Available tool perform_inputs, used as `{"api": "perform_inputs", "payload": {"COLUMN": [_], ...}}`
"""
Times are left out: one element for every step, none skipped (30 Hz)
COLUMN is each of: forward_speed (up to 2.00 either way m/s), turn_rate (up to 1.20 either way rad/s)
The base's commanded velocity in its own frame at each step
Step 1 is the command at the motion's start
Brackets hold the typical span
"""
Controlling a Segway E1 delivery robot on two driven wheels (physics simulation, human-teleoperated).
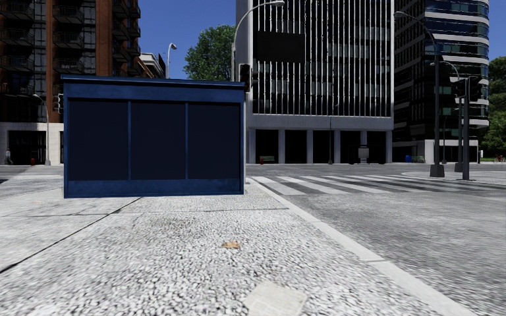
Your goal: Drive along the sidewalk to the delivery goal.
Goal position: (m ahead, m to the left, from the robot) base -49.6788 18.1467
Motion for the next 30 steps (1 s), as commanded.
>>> {"api": "perform_inputs", "payload": {"forward_speed": [0.00,0.00,0.00,0.00,0.00,0.00,0.00,0.00,0.00,0.00,0.00,0.00,0.00,0.00,0.00,0.00,0.00,0.00,0.00,0.00,0.00,0.00,0.00,0.00,0.00,0.00,0.00,0.00,0.00,0.00], "turn_rate": [0.00,0.00,0.00,0.00,0.00,0.00,0.00,0.00,0.00,0.00,0.00,0.00,0.00,0.00,0.00,0.00,0.00,0.00,0.00,0.00,0.00,0.00,0.00,0.00,0.00,0.00,0.00,0.00,0.00,0.00]}}
